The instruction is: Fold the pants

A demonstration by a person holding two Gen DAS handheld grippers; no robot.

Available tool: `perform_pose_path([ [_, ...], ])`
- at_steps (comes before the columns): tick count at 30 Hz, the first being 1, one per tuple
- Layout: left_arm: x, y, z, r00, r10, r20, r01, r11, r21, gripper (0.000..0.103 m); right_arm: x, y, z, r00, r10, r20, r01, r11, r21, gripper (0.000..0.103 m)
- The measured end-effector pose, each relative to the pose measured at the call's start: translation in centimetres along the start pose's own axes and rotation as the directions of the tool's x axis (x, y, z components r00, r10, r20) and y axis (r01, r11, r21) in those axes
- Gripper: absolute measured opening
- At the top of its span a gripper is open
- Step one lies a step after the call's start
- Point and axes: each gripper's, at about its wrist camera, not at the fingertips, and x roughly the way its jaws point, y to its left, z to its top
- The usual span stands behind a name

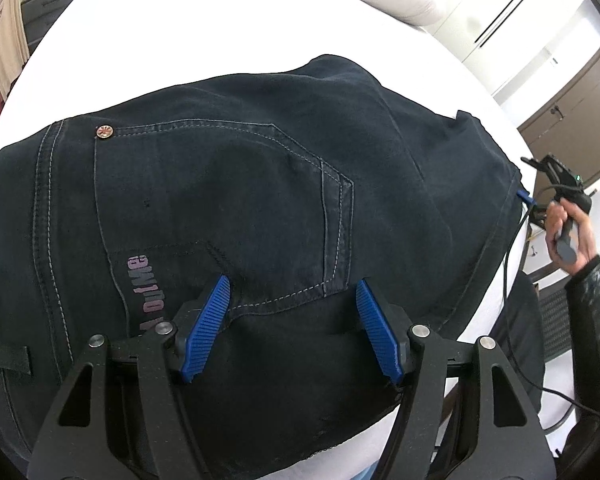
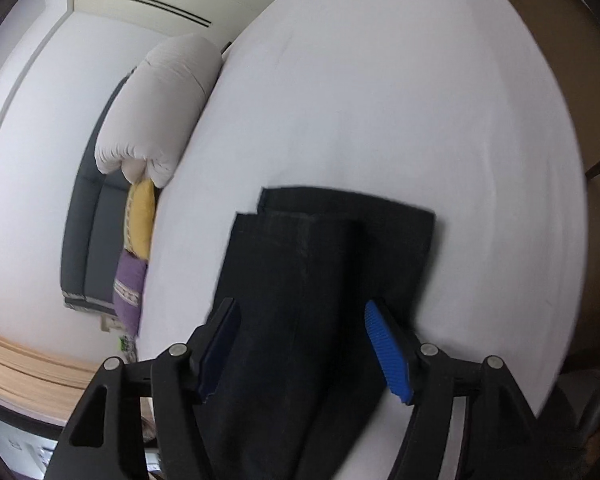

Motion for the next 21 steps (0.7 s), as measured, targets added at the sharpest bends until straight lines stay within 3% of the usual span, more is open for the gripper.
perform_pose_path([
  [4, 0.2, -0.2, -0.1, 1.000, 0.007, -0.006, -0.007, 1.000, 0.006, 0.064, 2.8, 1.4, 1.7, 0.999, 0.003, -0.043, -0.004, 1.000, -0.010, 0.067],
  [6, 0.3, -0.3, -0.1, 1.000, 0.010, -0.005, -0.010, 1.000, 0.004, 0.064, 4.1, 2.0, 2.7, 0.998, 0.001, -0.056, -0.002, 1.000, -0.024, 0.048],
  [8, 0.4, -0.4, -0.1, 1.000, 0.017, -0.008, -0.017, 1.000, 0.010, 0.064, 4.9, 1.8, 3.4, 0.996, 0.004, -0.087, -0.006, 1.000, -0.021, 0.007],
  [11, 0.4, -0.6, -0.2, 1.000, 0.014, -0.002, -0.014, 1.000, 0.003, 0.065, 4.2, 1.2, 3.6, 0.998, 0.008, -0.067, -0.009, 1.000, -0.011, 0.005],
  [16, 0.2, 0.1, -0.3, 1.000, -0.010, 0.015, 0.010, 1.000, -0.018, 0.066, -0.4, 0.0, 2.0, 0.998, -0.015, 0.067, 0.017, 0.999, -0.034, 0.005],
  [18, 0.3, 0.1, -0.3, 1.000, -0.015, 0.018, 0.015, 1.000, -0.020, 0.066, 0.3, -1.9, 1.9, 0.998, -0.042, 0.045, 0.041, 0.999, 0.005, 0.003],
  [21, 0.2, 0.1, -0.4, 1.000, -0.018, 0.021, 0.018, 1.000, -0.018, 0.066, 0.9, -3.6, 1.9, 0.999, -0.003, 0.036, 0.002, 0.999, 0.033, 0.001],
])
